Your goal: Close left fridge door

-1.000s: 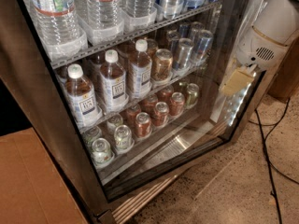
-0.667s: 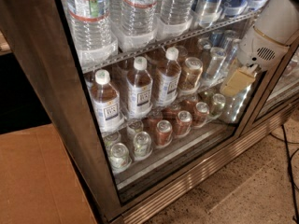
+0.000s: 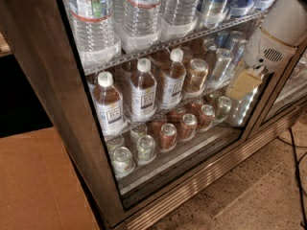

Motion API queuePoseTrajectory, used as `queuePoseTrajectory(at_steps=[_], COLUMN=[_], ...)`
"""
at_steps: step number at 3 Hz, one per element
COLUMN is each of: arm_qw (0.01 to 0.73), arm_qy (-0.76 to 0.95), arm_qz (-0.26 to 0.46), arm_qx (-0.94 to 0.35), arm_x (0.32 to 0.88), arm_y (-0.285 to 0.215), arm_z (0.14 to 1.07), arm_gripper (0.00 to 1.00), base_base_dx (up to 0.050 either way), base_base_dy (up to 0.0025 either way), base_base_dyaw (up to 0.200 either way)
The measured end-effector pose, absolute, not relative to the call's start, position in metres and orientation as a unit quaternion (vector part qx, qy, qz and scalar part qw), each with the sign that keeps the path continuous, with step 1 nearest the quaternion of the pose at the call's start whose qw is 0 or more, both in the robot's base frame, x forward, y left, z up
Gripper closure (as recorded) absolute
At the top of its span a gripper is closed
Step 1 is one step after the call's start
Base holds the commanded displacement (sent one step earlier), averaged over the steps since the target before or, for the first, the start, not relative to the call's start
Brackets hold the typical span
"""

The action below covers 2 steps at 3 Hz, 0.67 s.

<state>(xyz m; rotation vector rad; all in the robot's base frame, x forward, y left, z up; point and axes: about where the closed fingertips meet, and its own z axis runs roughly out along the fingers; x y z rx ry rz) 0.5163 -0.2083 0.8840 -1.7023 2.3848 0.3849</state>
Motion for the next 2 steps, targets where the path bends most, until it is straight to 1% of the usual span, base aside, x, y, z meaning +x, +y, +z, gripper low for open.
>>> queuePoseTrajectory(at_steps=[2], arm_qw=[0.093], arm_qy=[0.803], arm_qz=[0.130], arm_qx=[-0.574], arm_x=[0.5163], arm_y=[-0.2083], arm_z=[0.8840], arm_gripper=[0.36], base_base_dx=[0.000], base_base_dy=[0.00000], base_base_dyaw=[0.000])
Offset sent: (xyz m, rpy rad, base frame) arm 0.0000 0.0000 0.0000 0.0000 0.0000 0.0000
